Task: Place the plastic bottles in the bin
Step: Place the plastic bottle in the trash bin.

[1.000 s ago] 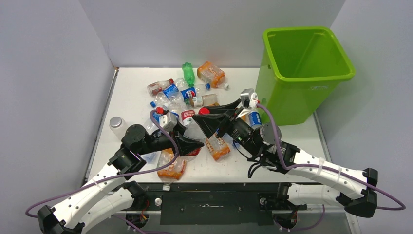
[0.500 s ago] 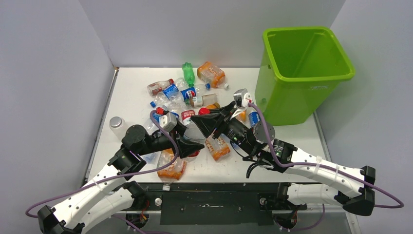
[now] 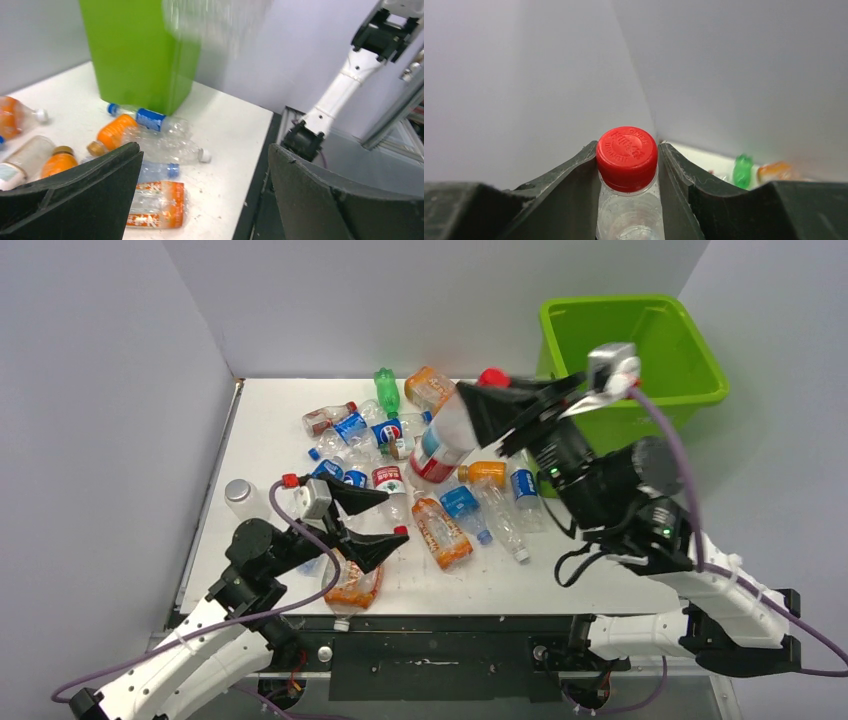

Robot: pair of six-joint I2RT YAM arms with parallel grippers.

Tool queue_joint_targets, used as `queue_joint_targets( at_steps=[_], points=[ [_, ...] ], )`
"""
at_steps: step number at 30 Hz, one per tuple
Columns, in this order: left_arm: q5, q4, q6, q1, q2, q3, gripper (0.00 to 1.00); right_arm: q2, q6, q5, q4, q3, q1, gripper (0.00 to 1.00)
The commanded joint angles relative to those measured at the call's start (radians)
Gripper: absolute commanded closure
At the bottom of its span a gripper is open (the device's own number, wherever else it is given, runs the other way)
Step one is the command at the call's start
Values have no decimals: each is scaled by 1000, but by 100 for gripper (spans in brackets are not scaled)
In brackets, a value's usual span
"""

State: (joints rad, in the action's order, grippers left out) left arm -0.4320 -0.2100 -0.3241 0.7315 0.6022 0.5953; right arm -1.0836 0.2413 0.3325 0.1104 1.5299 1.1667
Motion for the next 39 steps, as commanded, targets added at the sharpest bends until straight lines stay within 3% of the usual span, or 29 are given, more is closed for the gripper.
queue_joint_targets(
  at_steps=[1,3,5,7,8,14,19,28,35,37,39],
  points=[
    [157,-64,32,-13,-56,-8,4,-67,-282,393,65,245,5,95],
    [189,-64,35,-19,-70,-14,4,-100,-441,530,-32,290,3,95],
    [207,-69,38,-23,-79,-20,4,-117,-645,650,-244,280,-2,95],
    [225,-67,40,-25,-78,-21,4,-142,-871,713,-479,278,-40,95],
    [228,-67,40,-26,-77,-22,4,-157,-903,722,-517,287,-79,95],
    [229,-58,34,-39,-55,-12,4,-288,-596,600,-247,501,-389,95],
    [232,-57,40,-38,-56,-16,4,-374,-504,573,-260,559,-532,95],
    [251,-43,46,-38,-75,-11,4,-381,-53,393,-178,404,-923,95],
    [277,-21,46,-40,-82,-1,4,-426,79,341,-25,378,-1022,94],
    [290,-14,46,-40,-81,3,4,-433,115,311,12,374,-1042,77],
    [303,-7,47,-40,-81,3,4,-436,135,278,29,366,-1053,43]
  ],
)
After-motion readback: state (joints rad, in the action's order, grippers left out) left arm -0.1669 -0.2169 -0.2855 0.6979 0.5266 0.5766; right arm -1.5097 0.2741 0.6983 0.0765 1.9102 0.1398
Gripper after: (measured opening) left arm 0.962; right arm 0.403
